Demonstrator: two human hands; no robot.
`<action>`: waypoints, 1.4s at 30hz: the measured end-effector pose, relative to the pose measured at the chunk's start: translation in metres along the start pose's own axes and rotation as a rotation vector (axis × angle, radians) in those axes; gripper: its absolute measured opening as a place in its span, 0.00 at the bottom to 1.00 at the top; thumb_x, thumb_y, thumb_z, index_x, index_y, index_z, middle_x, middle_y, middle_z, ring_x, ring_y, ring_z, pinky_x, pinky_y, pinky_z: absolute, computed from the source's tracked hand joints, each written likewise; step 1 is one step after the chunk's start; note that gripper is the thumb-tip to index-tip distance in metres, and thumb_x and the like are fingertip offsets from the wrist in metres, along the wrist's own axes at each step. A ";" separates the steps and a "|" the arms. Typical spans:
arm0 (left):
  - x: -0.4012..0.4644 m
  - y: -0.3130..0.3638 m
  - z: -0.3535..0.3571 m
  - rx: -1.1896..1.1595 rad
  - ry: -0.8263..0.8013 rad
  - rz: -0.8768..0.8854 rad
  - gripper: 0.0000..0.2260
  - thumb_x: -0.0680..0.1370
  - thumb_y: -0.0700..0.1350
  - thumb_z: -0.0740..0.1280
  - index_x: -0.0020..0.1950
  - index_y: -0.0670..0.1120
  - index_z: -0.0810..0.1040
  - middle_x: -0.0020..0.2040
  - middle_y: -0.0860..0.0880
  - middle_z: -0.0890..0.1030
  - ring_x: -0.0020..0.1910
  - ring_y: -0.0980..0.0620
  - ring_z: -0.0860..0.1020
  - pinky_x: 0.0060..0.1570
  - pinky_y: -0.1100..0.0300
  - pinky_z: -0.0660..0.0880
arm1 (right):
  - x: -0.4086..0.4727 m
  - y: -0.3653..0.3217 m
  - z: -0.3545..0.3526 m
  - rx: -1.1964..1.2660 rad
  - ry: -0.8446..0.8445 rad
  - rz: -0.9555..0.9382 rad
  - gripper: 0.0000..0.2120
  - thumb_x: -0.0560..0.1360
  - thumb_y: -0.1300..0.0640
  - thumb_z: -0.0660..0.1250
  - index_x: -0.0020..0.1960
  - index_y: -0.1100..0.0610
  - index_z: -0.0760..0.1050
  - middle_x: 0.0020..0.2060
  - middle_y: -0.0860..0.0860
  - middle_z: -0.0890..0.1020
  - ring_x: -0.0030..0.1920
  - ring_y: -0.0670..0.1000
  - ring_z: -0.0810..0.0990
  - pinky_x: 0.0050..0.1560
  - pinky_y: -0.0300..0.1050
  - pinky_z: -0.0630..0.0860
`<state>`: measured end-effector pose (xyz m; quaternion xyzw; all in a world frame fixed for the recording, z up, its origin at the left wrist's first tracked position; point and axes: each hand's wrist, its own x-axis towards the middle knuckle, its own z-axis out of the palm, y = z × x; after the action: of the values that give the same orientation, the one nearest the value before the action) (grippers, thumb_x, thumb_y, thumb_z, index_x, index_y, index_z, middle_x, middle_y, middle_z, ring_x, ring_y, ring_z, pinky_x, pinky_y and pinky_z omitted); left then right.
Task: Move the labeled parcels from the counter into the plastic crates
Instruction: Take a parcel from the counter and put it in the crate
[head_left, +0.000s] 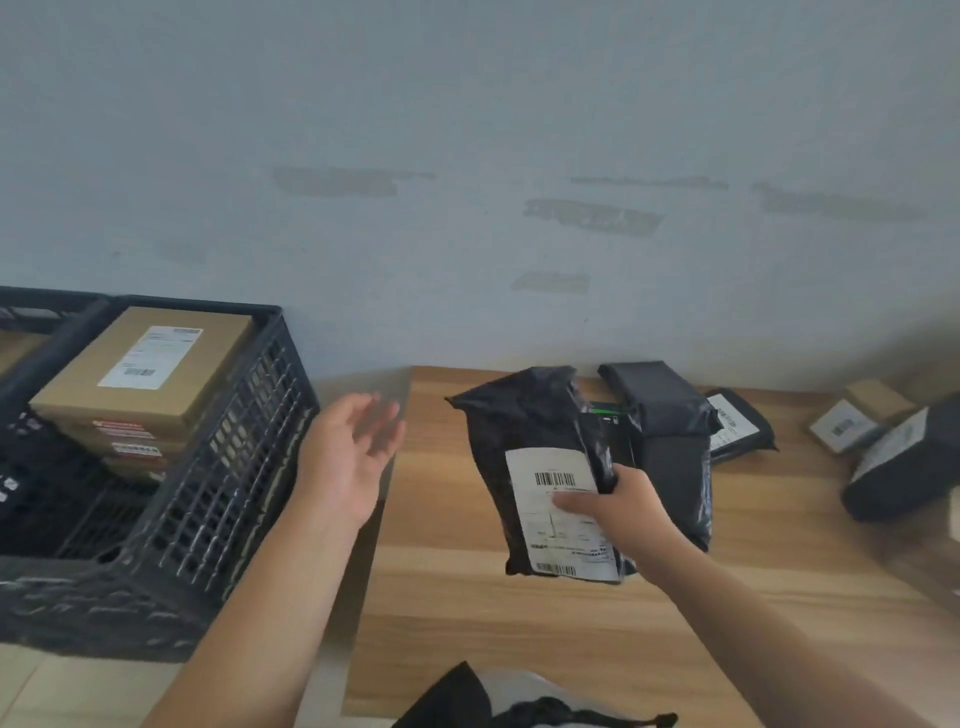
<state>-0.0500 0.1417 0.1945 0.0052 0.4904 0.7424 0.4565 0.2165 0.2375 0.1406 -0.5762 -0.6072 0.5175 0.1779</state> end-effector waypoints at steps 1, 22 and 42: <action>0.005 0.007 -0.007 0.036 -0.028 0.083 0.07 0.82 0.40 0.67 0.60 0.43 0.76 0.58 0.45 0.80 0.57 0.46 0.81 0.50 0.54 0.80 | -0.002 0.001 0.000 0.108 -0.061 0.058 0.09 0.72 0.60 0.80 0.51 0.55 0.85 0.45 0.51 0.90 0.42 0.51 0.89 0.39 0.44 0.82; 0.026 -0.007 -0.039 0.542 -0.570 -0.039 0.28 0.65 0.64 0.78 0.63 0.59 0.80 0.65 0.54 0.82 0.66 0.52 0.78 0.68 0.52 0.72 | -0.061 0.003 0.054 0.802 -0.036 0.171 0.21 0.71 0.58 0.75 0.63 0.61 0.81 0.58 0.61 0.86 0.55 0.62 0.87 0.47 0.62 0.85; 0.009 -0.027 -0.066 1.109 -0.607 0.185 0.16 0.73 0.41 0.80 0.55 0.55 0.81 0.49 0.55 0.86 0.47 0.59 0.85 0.44 0.62 0.82 | -0.126 0.034 0.080 0.479 0.256 0.322 0.13 0.74 0.51 0.77 0.56 0.54 0.82 0.56 0.54 0.85 0.55 0.53 0.84 0.54 0.51 0.80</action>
<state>-0.0679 0.1029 0.1364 0.4931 0.6481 0.3800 0.4386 0.2036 0.0853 0.1277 -0.6668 -0.3417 0.5907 0.2994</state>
